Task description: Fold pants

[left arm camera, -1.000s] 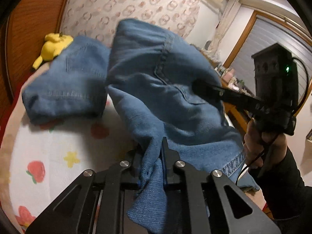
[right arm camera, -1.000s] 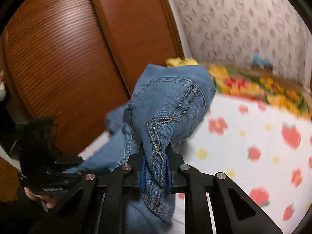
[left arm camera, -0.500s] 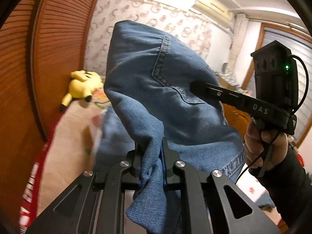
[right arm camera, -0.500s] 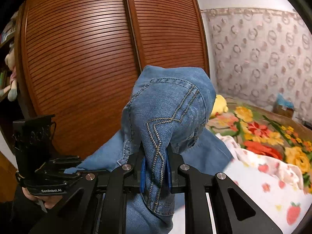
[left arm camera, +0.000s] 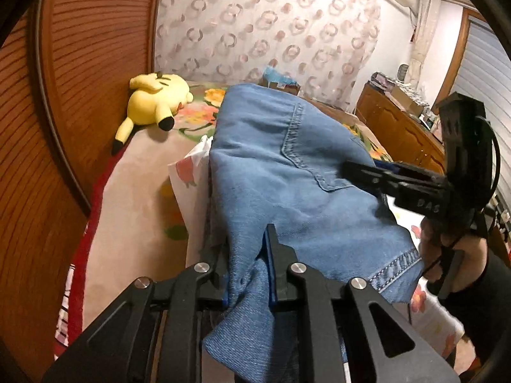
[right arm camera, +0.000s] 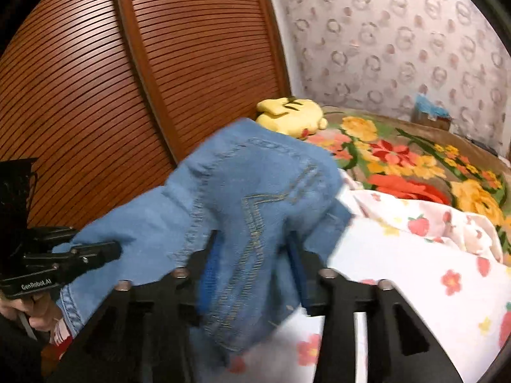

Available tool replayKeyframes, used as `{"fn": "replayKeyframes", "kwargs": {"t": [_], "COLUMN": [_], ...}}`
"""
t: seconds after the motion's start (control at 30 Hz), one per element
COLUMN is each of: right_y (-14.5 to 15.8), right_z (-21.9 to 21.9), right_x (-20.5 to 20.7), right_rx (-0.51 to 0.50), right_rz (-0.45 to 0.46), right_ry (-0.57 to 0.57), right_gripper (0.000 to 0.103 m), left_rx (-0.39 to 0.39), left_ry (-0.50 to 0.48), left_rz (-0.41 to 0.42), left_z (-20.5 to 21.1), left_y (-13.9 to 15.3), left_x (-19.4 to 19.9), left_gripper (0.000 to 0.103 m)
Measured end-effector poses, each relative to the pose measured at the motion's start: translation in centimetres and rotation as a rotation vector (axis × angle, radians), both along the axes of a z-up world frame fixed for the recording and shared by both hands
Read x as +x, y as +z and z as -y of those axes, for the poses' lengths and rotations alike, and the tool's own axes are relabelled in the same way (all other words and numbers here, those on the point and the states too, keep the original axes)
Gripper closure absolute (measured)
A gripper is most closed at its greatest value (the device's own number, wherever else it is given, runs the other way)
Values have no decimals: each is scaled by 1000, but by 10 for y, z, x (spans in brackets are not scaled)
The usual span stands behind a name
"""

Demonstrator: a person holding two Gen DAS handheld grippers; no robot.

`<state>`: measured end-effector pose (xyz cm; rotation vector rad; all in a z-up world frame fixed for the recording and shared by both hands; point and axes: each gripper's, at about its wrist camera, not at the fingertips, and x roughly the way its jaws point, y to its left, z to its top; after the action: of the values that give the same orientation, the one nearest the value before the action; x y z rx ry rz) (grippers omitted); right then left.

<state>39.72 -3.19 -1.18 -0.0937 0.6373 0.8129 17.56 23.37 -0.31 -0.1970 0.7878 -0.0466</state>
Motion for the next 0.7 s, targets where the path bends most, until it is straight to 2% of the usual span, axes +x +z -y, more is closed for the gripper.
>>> {"fn": "replayKeyframes", "kwargs": {"t": [0.1,0.23,0.3,0.37,0.5,0.63,0.7], "right_y": [12,38,38,38,37,40,45], "right_z": [4,18,31,38,49,67,73], "right_x": [-10,-62,-83,-98,-112,-127,-135], "right_rx": [-7,19,20,25,26,38,38], "right_rz": [35,69,82,86,88,92,96], "right_ry": [-5,19,28,36,36,28,23], "right_gripper": [56,56,56,56,57,57,57], "left_rx": [29,76,69,71,102,131,182], "left_ry": [7,36,46,59,58,51,86], "left_rz": [6,5,25,46,104,152,186], "left_z": [-2,-4,-6,-4,4,18,27], "left_y": [3,8,12,19,32,44,50], "left_x": [-1,-8,-14,-20,-29,-36,-39], "left_gripper": [81,76,76,70,54,52,50]}}
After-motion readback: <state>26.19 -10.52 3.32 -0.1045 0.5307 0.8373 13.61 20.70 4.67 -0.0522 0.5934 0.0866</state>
